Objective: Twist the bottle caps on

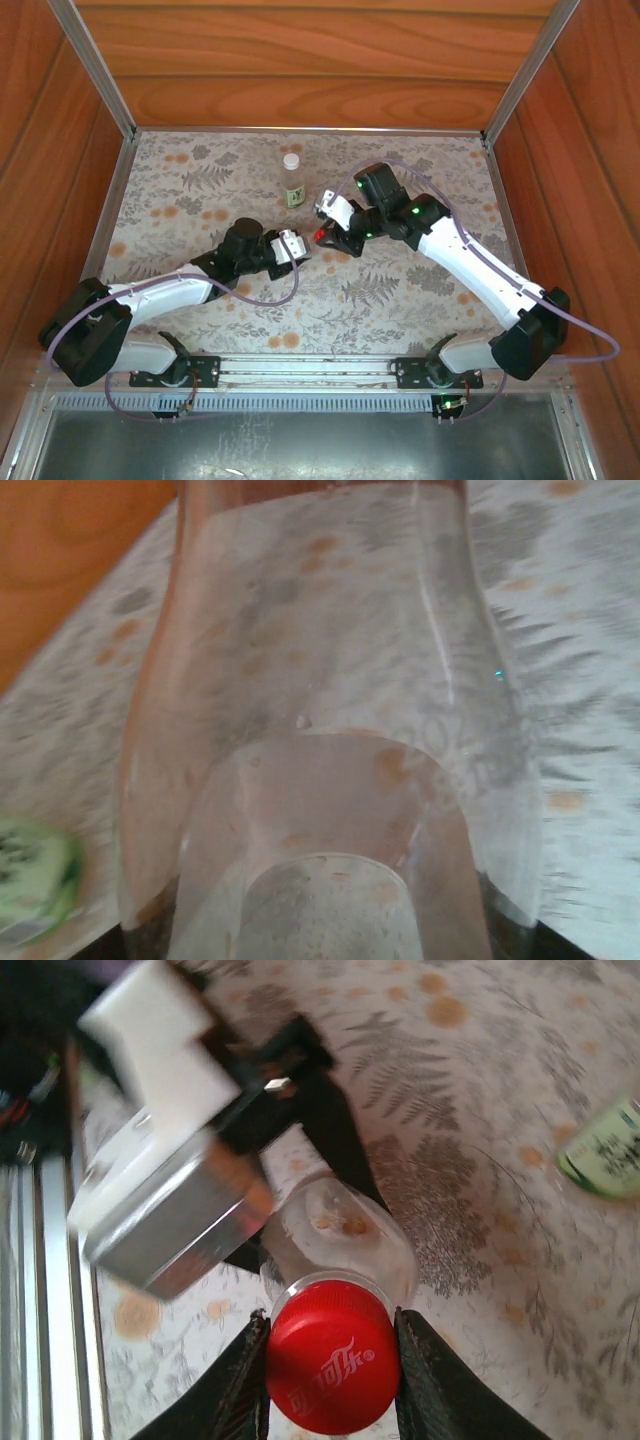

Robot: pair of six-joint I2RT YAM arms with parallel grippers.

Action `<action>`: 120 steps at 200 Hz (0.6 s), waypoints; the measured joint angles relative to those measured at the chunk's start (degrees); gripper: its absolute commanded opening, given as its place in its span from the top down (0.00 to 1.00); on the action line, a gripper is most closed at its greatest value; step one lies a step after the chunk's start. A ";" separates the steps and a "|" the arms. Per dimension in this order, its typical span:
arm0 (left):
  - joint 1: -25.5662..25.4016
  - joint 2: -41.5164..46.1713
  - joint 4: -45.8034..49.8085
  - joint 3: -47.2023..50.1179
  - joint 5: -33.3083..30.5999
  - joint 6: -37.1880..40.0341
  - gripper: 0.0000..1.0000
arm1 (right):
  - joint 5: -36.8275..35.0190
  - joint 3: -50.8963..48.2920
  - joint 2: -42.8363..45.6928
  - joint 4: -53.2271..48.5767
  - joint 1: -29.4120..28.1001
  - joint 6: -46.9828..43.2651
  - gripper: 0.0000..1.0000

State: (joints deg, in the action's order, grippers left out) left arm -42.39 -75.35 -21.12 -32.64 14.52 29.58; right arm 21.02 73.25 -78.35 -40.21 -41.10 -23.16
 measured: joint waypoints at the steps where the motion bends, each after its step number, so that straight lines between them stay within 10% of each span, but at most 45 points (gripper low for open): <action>1: -0.04 0.00 -0.11 0.00 -0.44 0.07 0.54 | -0.35 -0.02 -0.11 0.28 0.00 1.14 1.00; 86: -6.45 -1.18 -6.54 0.96 -29.46 6.84 0.54 | -5.53 -0.98 -2.40 6.80 -0.04 52.83 0.99; 120: -6.36 -1.46 -9.09 2.64 -27.87 7.98 0.54 | -4.63 -1.90 -2.16 7.23 -0.02 54.71 0.56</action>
State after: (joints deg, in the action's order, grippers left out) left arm -48.75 -76.82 -30.22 -30.00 -13.34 37.56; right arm 16.38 71.35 -80.51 -32.97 -41.12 31.55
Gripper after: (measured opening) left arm 0.459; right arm 0.340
